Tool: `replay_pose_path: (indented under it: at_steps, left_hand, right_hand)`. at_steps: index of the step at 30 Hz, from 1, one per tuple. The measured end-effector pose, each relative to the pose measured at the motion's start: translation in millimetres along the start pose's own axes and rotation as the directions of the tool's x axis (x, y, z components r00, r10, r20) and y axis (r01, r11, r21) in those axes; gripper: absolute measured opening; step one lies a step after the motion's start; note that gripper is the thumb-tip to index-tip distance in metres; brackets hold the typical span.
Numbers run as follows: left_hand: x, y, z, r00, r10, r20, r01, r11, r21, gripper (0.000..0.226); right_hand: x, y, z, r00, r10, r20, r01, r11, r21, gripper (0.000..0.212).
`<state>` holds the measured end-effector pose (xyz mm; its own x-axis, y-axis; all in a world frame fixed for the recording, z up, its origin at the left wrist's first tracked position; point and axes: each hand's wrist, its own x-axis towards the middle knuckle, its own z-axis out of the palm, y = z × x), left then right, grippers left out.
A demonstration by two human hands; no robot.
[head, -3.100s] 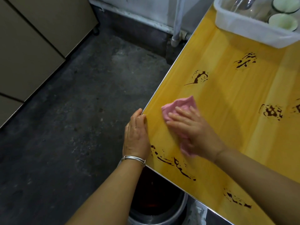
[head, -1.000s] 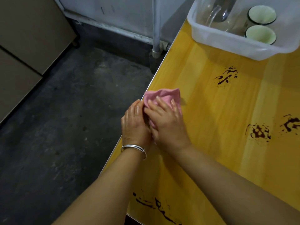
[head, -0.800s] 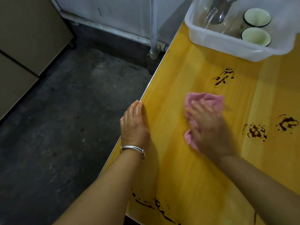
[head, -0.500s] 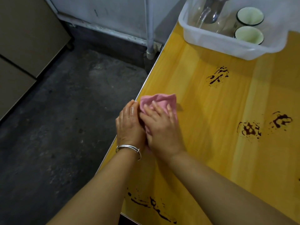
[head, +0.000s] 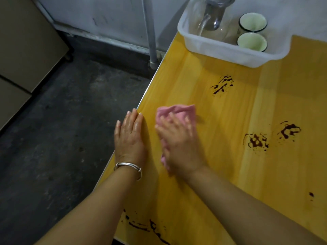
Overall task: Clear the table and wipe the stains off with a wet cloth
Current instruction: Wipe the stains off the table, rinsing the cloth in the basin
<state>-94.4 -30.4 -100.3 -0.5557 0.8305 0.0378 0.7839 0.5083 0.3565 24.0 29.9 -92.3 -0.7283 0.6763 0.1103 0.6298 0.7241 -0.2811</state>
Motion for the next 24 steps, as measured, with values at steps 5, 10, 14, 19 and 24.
replay_pose_path:
  at_steps: [5, 10, 14, 19, 24]
  left_hand:
    - [14, 16, 0, 0.979, 0.201, 0.020, -0.202, 0.979, 0.030, 0.054]
    - [42, 62, 20, 0.989, 0.149, 0.009, -0.148, 0.986, -0.078, 0.053]
    - [55, 72, 34, 0.992, 0.124, -0.035, -0.126, 0.990, -0.062, 0.051]
    - [53, 72, 38, 0.987, 0.127, -0.102, -0.137, 0.986, -0.095, 0.050]
    - [54, 73, 39, 0.983, 0.131, -0.127, -0.142, 0.986, -0.085, 0.056]
  right_hand:
    - [-23, 37, -7, 0.997, -0.078, -0.012, 0.078, 0.996, -0.035, 0.052]
    - [2, 68, -7, 0.888, 0.430, -0.166, -0.440, 0.898, -0.026, 0.043]
    - [38, 89, -13, 0.757, 0.634, -0.159, -0.638, 0.770, 0.032, 0.043]
    - [83, 120, -25, 0.572, 0.807, -0.146, -0.796, 0.590, 0.140, 0.039]
    - [108, 124, -21, 0.827, 0.555, -0.094, -0.548, 0.832, 0.091, 0.043]
